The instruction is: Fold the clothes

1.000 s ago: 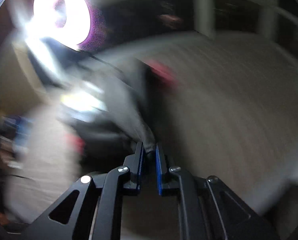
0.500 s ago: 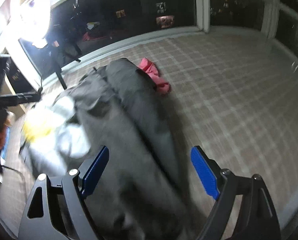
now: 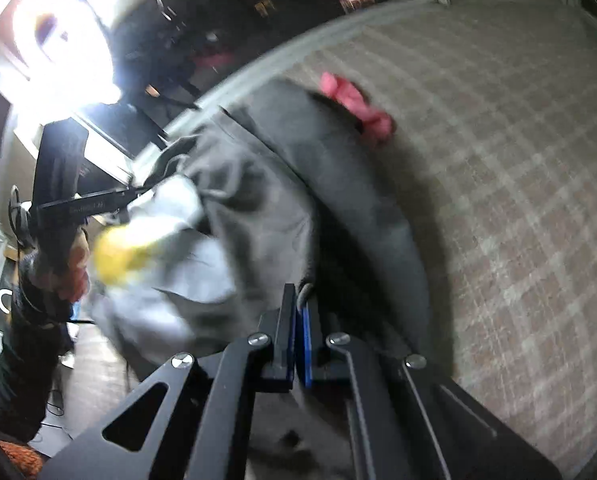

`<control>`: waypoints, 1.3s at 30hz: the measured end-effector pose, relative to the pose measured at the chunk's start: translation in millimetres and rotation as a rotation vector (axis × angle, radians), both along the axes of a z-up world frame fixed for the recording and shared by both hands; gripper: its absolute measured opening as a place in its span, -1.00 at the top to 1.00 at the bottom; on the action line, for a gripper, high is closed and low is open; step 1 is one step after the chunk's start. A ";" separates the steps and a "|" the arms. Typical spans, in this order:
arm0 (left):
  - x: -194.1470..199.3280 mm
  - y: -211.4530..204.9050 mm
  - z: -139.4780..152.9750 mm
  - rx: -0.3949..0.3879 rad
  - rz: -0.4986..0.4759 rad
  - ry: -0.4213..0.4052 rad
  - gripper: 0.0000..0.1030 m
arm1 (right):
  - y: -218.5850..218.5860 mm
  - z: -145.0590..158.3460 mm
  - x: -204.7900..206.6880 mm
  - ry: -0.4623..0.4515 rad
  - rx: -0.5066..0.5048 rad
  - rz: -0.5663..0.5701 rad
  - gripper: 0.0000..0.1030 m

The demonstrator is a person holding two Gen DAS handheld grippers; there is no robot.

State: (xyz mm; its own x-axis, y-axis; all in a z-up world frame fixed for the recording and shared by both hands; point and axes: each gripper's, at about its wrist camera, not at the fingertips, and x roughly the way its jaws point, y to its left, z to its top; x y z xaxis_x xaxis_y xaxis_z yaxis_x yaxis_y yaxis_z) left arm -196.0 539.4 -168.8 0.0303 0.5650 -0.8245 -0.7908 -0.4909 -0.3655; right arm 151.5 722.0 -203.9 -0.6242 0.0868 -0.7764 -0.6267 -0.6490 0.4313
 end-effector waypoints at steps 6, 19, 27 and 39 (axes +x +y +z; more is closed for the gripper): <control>39.4 -71.7 109.6 0.195 0.049 0.088 0.92 | -37.5 93.0 16.7 0.146 0.175 0.006 0.96; 139.5 -307.3 310.1 0.421 0.286 0.448 0.92 | -185.0 301.8 -36.4 0.448 0.542 0.315 0.96; 202.7 -412.9 335.8 0.334 0.451 0.628 0.92 | -254.3 328.7 -93.0 0.526 0.553 0.511 0.96; 165.1 -466.4 62.1 -0.097 0.533 0.053 0.64 | -244.2 23.2 -158.6 -0.227 0.265 0.557 0.74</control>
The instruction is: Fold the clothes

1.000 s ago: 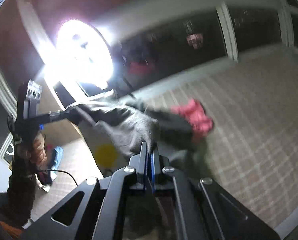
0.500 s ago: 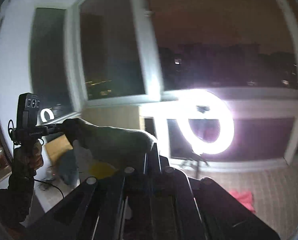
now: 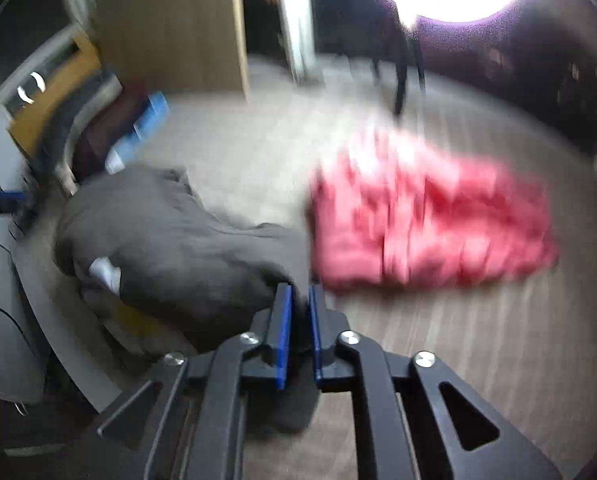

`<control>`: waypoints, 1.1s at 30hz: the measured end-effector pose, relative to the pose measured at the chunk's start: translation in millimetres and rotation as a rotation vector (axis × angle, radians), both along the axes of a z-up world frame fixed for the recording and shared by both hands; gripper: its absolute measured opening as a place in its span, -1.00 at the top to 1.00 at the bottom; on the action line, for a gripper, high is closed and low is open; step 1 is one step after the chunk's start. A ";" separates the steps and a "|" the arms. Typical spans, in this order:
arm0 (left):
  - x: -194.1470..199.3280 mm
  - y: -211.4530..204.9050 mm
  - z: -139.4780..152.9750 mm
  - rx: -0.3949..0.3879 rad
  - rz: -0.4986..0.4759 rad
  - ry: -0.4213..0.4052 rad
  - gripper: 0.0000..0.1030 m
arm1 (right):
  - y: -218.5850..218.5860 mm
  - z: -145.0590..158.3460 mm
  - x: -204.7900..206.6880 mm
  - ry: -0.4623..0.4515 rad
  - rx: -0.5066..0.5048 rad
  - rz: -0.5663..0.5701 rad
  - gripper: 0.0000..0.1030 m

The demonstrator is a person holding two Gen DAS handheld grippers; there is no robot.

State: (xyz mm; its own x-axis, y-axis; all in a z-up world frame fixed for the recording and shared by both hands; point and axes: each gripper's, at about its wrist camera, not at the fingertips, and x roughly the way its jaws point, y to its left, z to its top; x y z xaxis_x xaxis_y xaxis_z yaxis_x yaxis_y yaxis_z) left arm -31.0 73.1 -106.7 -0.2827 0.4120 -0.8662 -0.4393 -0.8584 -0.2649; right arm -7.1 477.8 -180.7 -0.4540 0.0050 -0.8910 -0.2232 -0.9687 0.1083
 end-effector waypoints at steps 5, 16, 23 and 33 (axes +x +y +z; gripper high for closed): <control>-23.3 -2.1 -51.3 -0.081 -0.009 -0.055 0.52 | 21.2 -39.9 26.2 -0.011 -0.067 -0.100 -0.08; -84.4 36.6 -106.5 -0.260 -0.071 -0.078 0.52 | 32.6 -68.2 -5.8 -0.007 -0.191 -0.095 -0.01; -44.2 6.0 -85.9 -0.200 -0.103 -0.054 0.93 | 4.1 -38.1 16.2 0.030 -0.191 -0.004 0.84; 15.3 -56.3 -87.1 -0.264 -0.045 -0.131 0.73 | -32.2 -47.0 70.4 -0.112 -0.176 0.083 0.46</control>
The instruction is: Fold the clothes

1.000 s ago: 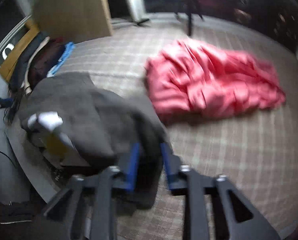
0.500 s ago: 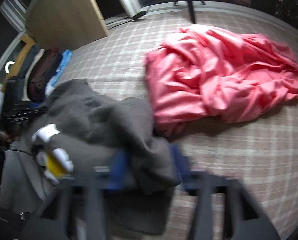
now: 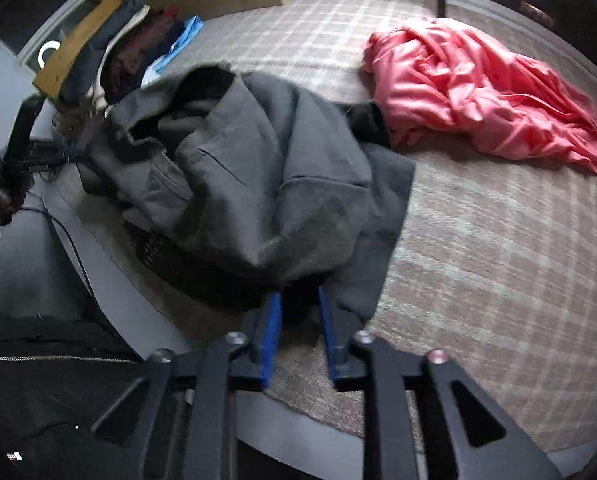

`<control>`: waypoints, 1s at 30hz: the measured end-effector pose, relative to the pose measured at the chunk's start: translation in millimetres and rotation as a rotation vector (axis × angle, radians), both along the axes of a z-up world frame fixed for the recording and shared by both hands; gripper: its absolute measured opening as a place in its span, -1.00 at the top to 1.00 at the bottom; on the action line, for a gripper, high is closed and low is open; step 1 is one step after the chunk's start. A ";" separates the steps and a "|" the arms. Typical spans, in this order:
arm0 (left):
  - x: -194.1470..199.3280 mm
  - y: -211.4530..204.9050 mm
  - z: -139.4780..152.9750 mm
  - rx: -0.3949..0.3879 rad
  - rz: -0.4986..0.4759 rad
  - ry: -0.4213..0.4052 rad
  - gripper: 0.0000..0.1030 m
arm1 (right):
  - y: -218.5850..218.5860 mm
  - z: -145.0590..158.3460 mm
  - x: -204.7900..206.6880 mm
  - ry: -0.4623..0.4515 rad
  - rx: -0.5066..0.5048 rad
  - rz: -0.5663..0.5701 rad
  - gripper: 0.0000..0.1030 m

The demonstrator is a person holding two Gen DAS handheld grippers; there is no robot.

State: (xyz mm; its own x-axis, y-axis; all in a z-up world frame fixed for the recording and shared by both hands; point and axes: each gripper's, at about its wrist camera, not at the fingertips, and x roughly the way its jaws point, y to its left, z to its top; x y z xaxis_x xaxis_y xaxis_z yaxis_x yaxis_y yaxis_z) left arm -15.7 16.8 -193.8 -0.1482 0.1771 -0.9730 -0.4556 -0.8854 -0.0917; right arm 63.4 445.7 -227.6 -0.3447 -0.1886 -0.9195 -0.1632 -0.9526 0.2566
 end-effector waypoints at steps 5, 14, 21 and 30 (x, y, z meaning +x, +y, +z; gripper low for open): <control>7.0 48.2 28.9 0.022 -0.178 0.126 0.22 | 15.6 24.9 -1.2 0.117 -0.007 -0.036 0.24; -6.7 157.3 -6.2 -0.060 -0.542 0.170 0.21 | 1.6 9.1 -28.2 0.092 0.029 0.039 0.24; -30.7 156.9 -12.9 0.012 -0.492 0.107 0.74 | 6.9 19.4 -15.9 0.109 0.071 0.041 0.24; -63.7 77.7 44.5 0.095 -0.249 0.141 0.73 | -6.2 31.9 -46.9 0.194 0.124 0.198 0.24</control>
